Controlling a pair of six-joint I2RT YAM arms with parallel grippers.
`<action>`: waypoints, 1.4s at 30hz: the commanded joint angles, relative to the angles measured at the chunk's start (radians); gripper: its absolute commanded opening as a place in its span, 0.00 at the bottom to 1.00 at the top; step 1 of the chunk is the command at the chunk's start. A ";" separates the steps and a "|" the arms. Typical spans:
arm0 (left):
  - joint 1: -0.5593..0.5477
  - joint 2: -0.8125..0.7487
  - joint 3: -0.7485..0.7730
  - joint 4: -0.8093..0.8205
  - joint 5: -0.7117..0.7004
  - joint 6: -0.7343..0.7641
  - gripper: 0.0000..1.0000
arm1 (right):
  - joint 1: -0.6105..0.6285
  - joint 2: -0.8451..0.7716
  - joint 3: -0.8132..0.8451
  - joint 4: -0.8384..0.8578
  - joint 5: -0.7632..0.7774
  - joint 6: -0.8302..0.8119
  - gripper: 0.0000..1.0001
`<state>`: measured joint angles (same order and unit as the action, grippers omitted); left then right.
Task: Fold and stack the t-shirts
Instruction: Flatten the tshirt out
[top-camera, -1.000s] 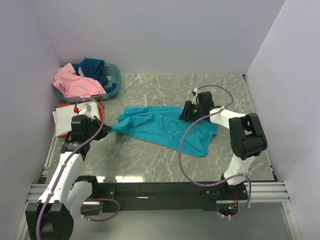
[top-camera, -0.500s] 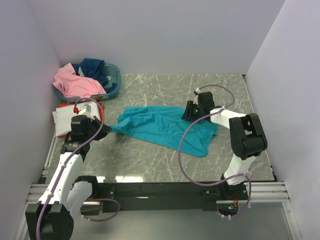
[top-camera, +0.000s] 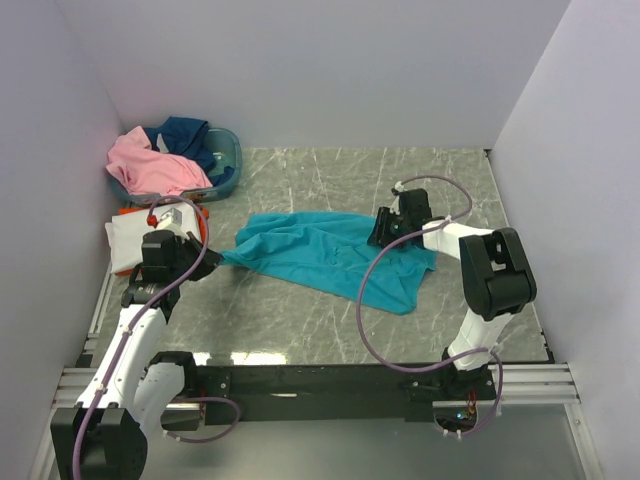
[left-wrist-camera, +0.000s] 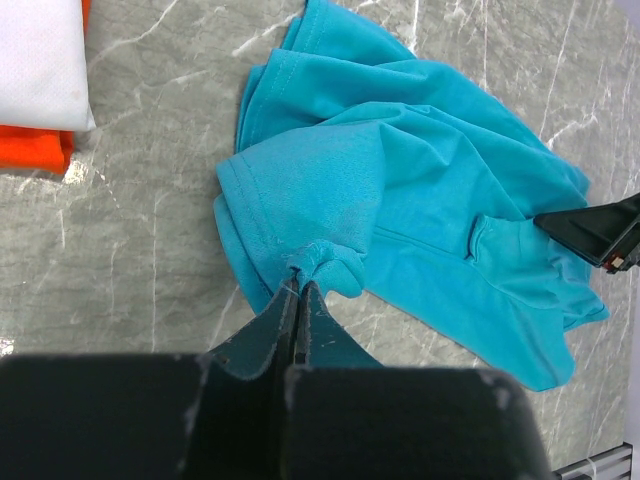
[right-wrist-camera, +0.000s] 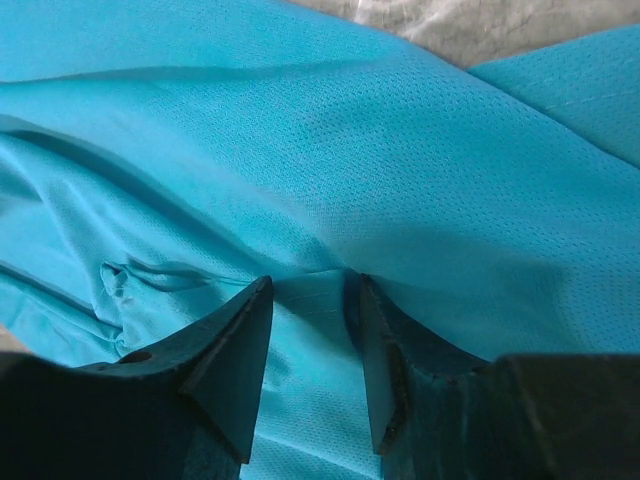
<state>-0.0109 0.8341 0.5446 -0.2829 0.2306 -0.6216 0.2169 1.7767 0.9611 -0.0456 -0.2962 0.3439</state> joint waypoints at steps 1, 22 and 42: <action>-0.001 -0.004 0.041 0.014 -0.001 0.014 0.00 | -0.004 -0.051 -0.025 0.029 -0.004 0.000 0.46; -0.003 0.003 0.040 0.022 -0.008 0.014 0.01 | -0.014 -0.218 0.004 -0.023 0.020 0.015 0.00; -0.004 0.485 0.776 0.126 0.079 0.045 0.00 | -0.111 -0.651 0.468 -0.217 0.157 -0.094 0.00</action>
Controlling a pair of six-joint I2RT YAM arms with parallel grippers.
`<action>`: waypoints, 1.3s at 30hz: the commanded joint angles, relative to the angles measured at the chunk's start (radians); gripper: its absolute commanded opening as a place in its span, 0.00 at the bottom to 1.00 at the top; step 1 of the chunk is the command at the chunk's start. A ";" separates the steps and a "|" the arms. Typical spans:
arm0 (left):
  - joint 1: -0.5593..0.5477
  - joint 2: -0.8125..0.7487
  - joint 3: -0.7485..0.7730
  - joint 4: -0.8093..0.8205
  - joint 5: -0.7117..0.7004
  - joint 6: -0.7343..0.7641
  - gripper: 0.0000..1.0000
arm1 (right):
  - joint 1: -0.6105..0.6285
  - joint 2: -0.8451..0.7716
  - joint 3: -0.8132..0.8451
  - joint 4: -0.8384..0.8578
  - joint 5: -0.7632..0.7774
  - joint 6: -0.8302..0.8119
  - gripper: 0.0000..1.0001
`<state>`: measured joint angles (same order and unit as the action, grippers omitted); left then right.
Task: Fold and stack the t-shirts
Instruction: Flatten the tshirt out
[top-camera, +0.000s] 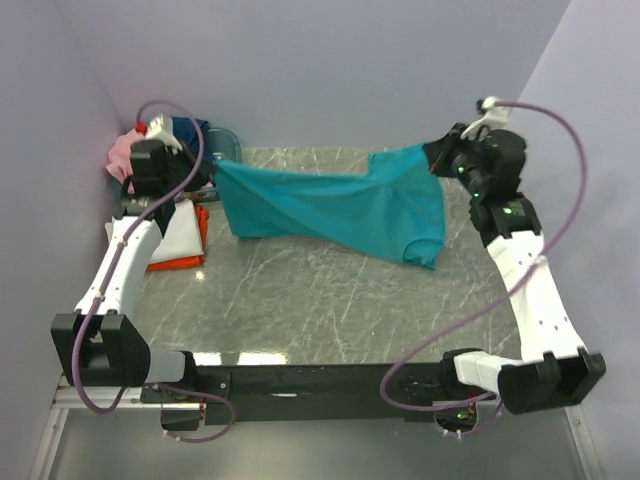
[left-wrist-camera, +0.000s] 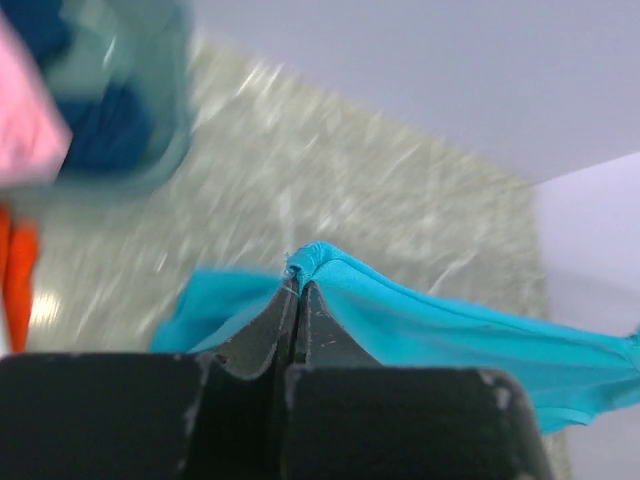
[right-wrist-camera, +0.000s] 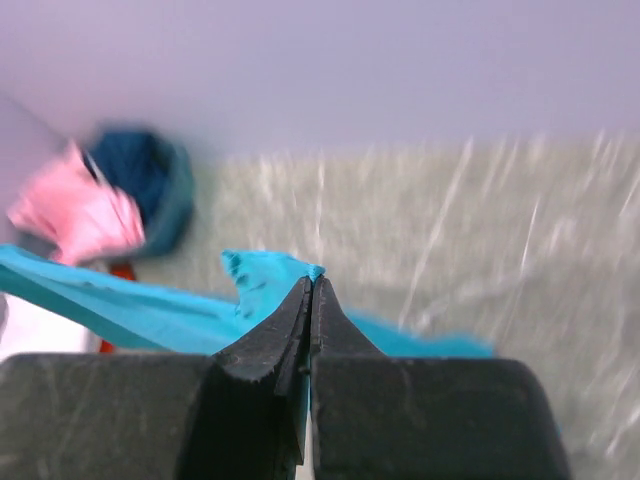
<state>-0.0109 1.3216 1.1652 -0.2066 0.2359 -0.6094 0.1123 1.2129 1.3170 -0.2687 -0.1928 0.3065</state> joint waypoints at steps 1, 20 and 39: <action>-0.004 0.002 0.181 0.055 0.083 0.037 0.00 | -0.005 -0.104 0.129 0.008 0.067 -0.067 0.00; -0.003 -0.322 0.283 0.133 0.157 0.056 0.00 | -0.005 -0.371 0.373 0.079 0.118 -0.228 0.00; -0.004 -0.055 0.139 0.184 0.238 -0.069 0.00 | -0.013 -0.121 0.264 0.008 0.058 -0.221 0.00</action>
<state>-0.0162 1.3182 1.2629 -0.0925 0.4713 -0.6529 0.1066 1.1633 1.5253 -0.3099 -0.1177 0.0853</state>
